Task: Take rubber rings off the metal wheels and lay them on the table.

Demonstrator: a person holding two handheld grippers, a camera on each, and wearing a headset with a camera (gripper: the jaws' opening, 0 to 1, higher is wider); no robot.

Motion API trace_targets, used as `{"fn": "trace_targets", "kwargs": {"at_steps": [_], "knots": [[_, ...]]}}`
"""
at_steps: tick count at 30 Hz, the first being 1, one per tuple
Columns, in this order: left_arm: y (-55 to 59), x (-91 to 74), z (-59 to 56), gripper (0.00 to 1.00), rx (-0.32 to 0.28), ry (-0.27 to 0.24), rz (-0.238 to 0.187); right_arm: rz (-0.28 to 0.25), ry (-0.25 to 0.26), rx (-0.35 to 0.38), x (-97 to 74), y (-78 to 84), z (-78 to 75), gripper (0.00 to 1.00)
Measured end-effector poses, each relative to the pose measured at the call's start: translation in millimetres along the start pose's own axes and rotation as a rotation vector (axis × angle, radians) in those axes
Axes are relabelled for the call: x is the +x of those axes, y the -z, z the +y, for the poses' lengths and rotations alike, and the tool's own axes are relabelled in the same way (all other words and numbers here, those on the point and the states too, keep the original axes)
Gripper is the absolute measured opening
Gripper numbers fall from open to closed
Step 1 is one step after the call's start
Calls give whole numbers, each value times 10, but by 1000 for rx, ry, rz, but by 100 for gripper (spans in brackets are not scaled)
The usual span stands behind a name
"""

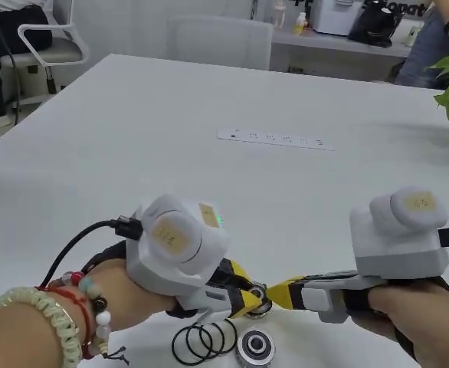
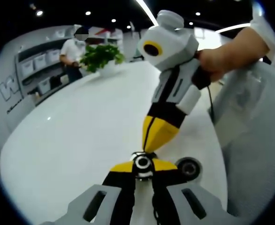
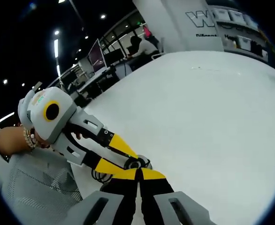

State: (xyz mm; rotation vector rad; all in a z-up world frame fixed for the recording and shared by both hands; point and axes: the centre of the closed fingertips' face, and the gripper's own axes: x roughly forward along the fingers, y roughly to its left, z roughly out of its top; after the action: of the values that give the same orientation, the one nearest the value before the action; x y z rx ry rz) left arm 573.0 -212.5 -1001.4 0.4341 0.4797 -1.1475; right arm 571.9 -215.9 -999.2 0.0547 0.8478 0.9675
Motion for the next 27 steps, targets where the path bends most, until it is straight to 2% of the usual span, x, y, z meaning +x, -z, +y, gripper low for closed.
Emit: {"fn": "trace_targets", "kwargs": {"at_steps": [10, 12, 13, 16, 22, 27], "knots": [[0, 1, -1, 13, -3, 0, -3, -15, -28, 12, 9, -31, 60, 0], [-2, 4, -1, 13, -5, -1, -4, -38, -61, 26, 10, -79, 128, 0], [-3, 5, -1, 13, -5, -2, -4, -74, -71, 35, 2, -155, 159, 0], [-4, 6, -2, 13, -13, -3, -7, -64, -54, 22, -5, -151, 150, 0], [-8, 12, -3, 14, -23, -2, -12, -46, -23, 50, -8, -104, 44, 0], [-19, 23, -8, 14, -32, -4, -14, -25, -10, 55, 1, -62, 20, 0]]}}
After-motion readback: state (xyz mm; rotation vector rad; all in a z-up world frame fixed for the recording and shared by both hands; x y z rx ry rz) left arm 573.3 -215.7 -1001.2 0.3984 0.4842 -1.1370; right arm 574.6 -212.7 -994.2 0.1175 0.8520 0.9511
